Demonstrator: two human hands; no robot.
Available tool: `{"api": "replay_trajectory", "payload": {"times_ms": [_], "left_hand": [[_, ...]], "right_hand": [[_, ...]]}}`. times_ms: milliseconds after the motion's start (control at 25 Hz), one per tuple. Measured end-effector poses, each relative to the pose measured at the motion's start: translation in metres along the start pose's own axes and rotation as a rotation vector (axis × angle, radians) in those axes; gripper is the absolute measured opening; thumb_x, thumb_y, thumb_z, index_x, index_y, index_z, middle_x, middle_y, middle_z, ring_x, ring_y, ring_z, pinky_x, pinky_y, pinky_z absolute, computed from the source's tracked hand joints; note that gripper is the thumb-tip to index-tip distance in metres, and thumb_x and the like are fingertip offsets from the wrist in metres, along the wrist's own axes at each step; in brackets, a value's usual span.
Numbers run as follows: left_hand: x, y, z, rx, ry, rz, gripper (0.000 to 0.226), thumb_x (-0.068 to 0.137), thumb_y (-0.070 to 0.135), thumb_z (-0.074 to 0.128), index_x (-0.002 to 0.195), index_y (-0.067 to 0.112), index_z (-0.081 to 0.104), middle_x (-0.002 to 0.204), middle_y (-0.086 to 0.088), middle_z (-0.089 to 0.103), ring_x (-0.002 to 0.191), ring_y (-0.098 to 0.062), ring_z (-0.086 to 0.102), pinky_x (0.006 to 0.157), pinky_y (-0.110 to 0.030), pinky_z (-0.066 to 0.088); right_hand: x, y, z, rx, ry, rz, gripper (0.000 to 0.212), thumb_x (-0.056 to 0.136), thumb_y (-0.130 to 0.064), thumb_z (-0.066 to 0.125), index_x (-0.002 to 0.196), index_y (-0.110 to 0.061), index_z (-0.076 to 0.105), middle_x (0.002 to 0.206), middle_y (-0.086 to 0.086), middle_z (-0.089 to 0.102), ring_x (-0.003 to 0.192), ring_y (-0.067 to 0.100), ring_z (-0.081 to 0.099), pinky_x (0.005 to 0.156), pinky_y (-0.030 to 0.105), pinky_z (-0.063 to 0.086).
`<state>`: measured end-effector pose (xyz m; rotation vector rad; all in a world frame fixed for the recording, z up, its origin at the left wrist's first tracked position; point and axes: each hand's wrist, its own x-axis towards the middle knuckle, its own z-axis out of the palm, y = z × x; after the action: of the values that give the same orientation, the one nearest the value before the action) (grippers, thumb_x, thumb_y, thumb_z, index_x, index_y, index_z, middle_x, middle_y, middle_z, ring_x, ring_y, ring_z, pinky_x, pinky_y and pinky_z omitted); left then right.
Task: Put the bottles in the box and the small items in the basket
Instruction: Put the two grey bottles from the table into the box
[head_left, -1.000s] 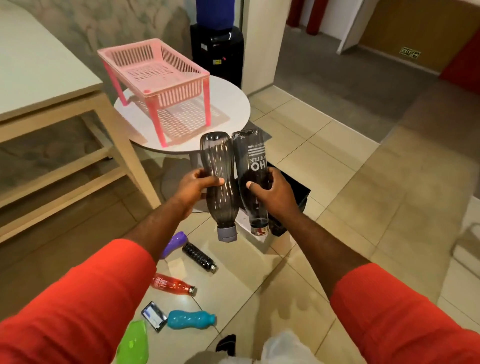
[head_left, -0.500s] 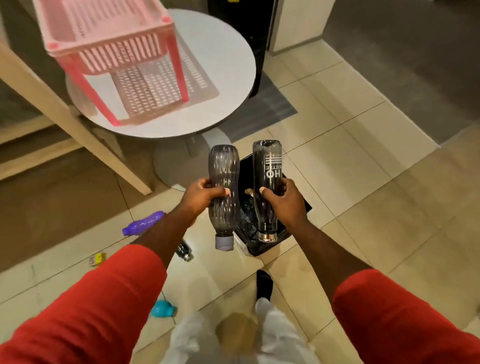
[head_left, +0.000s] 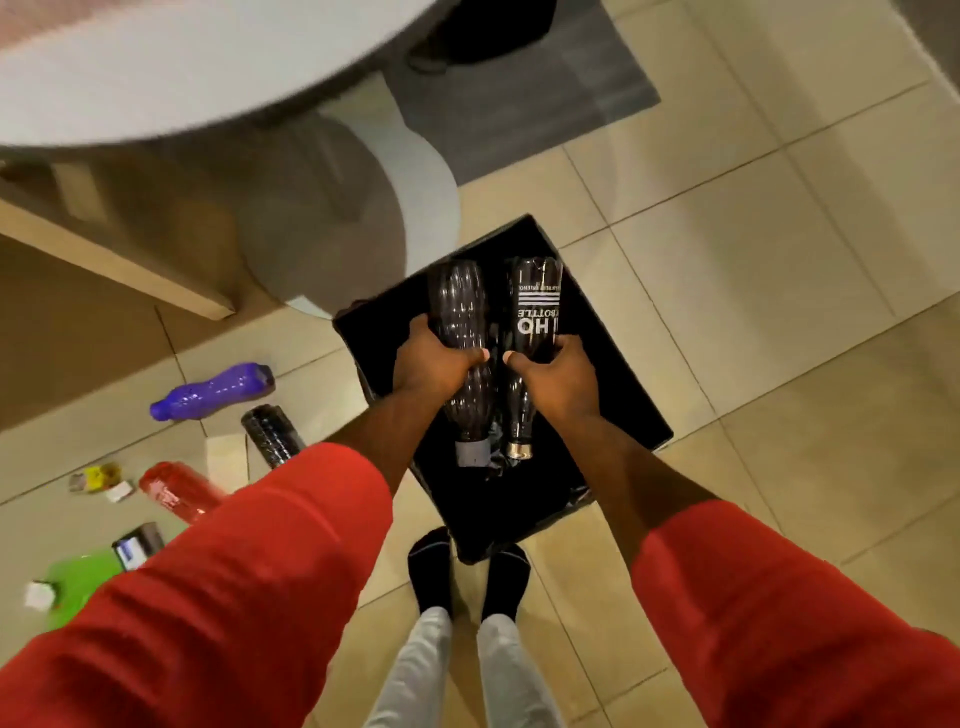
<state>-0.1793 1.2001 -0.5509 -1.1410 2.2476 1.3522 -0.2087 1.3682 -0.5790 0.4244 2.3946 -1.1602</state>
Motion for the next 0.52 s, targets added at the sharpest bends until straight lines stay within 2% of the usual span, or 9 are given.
{"api": "replay_trajectory", "payload": {"times_ms": [120,240,320,400,520], "left_hand": [[0.047,-0.043,0.049,0.186,-0.019,-0.091,0.081,0.067,0.039,0.088,0.131,0.011,0.046,0.120,-0.012,0.068,0.108,-0.034,0.067,0.091,-0.041,0.056],[0.080,-0.081,0.087,0.338,-0.036,-0.137,0.082,0.072,0.037,0.085,0.133,0.007,0.040,0.126,-0.018,0.065,0.114,-0.038,0.064,0.090,-0.041,0.053],[0.095,-0.099,0.104,0.411,-0.047,-0.130,0.084,0.074,0.038,0.084,0.135,0.006,0.036,0.128,-0.019,0.063,0.116,-0.038,0.063,0.091,-0.042,0.054],[0.106,-0.112,0.116,0.471,-0.072,-0.131,0.095,0.074,0.038,0.083,0.144,0.004,0.029,0.132,-0.020,0.060,0.119,-0.038,0.062,0.095,-0.043,0.053],[0.114,-0.124,0.127,0.527,-0.135,-0.154,0.113,0.070,0.039,0.087,0.153,0.004,0.019,0.139,-0.020,0.056,0.125,-0.037,0.058,0.099,-0.041,0.050]], "right_hand": [[0.045,0.053,0.049,-0.181,-0.025,0.111,0.072,0.067,-0.057,0.081,0.117,-0.016,0.051,0.110,0.004,0.067,0.097,0.028,0.068,0.081,0.040,0.058],[0.071,0.100,0.091,-0.301,-0.078,0.170,0.084,0.067,-0.061,0.082,0.125,-0.010,0.049,0.117,0.009,0.064,0.104,0.032,0.066,0.078,0.037,0.055],[0.082,0.121,0.109,-0.342,-0.123,0.165,0.091,0.066,-0.059,0.084,0.128,-0.006,0.046,0.124,0.013,0.062,0.111,0.034,0.064,0.083,0.038,0.055],[0.091,0.136,0.123,-0.371,-0.159,0.182,0.093,0.066,-0.056,0.086,0.131,-0.004,0.043,0.130,0.015,0.060,0.118,0.035,0.062,0.094,0.042,0.055],[0.095,0.152,0.138,-0.410,-0.186,0.208,0.091,0.070,-0.053,0.085,0.132,-0.003,0.041,0.133,0.018,0.059,0.121,0.037,0.060,0.099,0.044,0.052]]}}
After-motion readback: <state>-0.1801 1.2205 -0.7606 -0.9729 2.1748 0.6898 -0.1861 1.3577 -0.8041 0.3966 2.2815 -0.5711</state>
